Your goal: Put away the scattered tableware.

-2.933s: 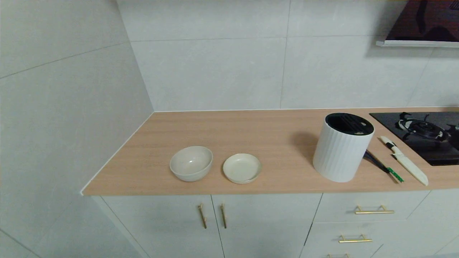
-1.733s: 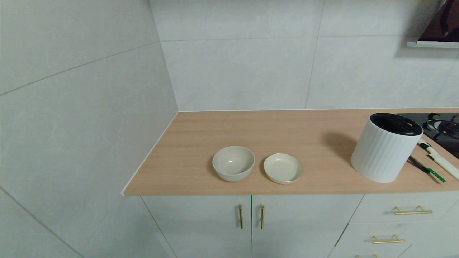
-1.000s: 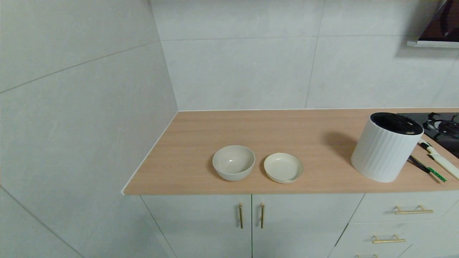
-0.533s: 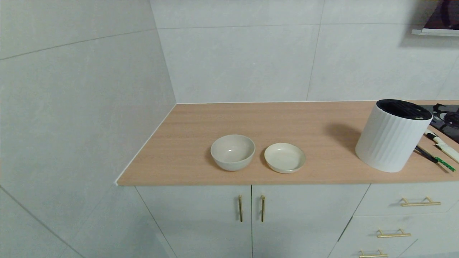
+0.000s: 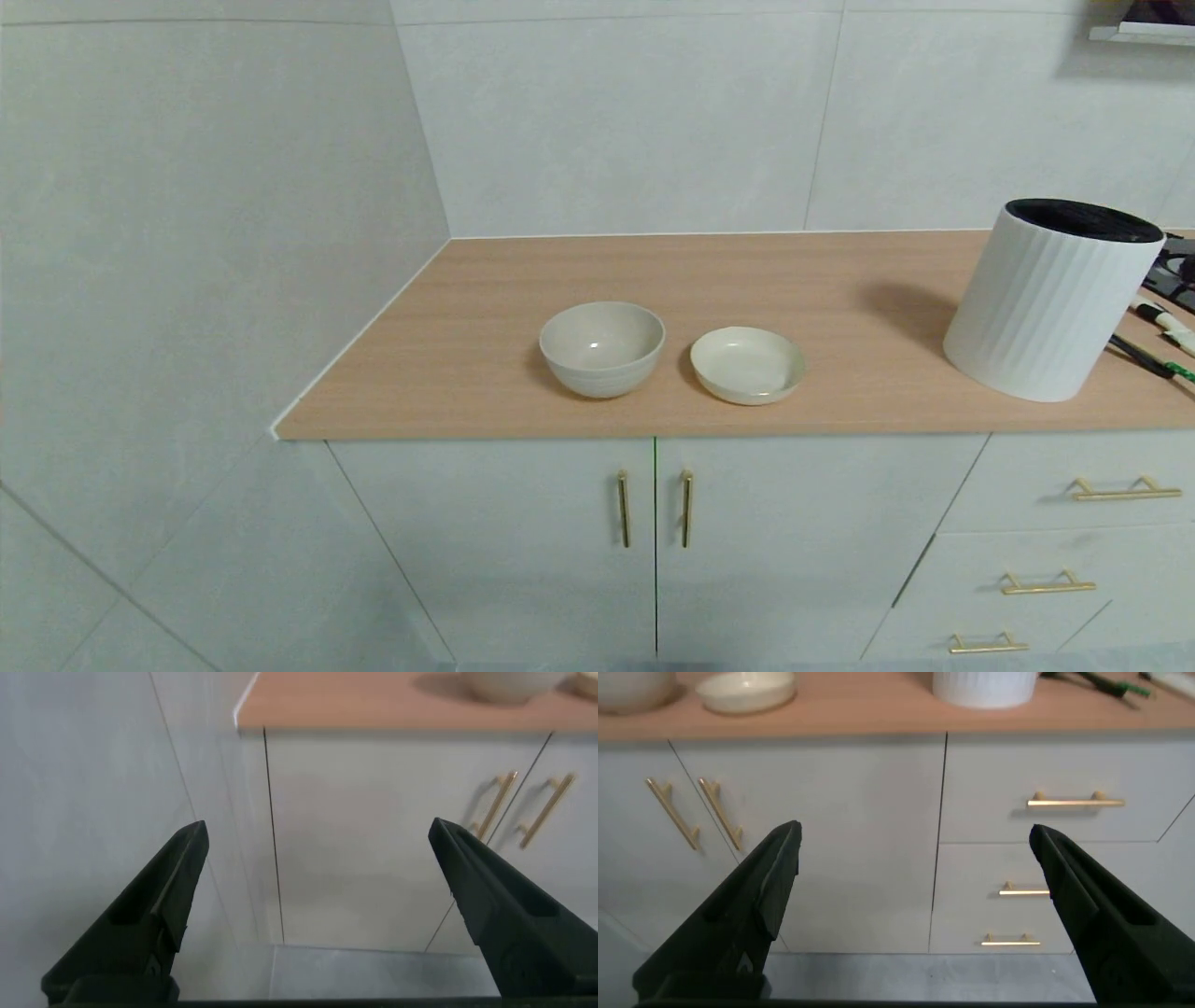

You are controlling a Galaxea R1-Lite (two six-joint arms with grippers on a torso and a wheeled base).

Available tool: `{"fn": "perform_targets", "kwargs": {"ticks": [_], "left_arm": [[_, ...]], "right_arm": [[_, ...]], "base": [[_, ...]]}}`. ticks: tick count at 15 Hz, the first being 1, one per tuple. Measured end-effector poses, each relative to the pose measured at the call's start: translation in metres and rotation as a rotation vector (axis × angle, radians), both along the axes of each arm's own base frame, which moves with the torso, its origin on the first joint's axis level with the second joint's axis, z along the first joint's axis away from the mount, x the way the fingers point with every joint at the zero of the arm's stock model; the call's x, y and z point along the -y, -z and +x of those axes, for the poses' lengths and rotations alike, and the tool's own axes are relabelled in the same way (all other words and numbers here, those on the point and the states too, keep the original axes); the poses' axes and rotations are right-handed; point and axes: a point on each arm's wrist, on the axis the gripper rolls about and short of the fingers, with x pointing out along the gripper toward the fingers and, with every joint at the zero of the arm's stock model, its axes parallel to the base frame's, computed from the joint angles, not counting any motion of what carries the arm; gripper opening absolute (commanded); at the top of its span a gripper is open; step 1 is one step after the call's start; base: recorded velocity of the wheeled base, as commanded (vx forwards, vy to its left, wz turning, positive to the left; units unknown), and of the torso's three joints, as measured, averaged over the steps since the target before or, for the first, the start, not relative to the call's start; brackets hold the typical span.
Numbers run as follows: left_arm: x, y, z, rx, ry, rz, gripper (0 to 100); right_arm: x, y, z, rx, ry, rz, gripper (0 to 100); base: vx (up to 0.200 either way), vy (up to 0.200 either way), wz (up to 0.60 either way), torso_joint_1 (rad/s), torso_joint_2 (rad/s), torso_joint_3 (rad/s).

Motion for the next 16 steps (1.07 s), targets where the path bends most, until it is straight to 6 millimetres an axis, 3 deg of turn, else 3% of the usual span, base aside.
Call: {"fn": "perform_targets", "kwargs": {"ticks": [16], "left_arm": [[0.0,0.0,0.0,0.0,-0.001,0.0,100]], "right_arm": [[0.0,0.0,0.0,0.0,0.0,0.0,100]], "base": [[0.0,0.0,0.0,-0.183,0.47,0.289]]}}
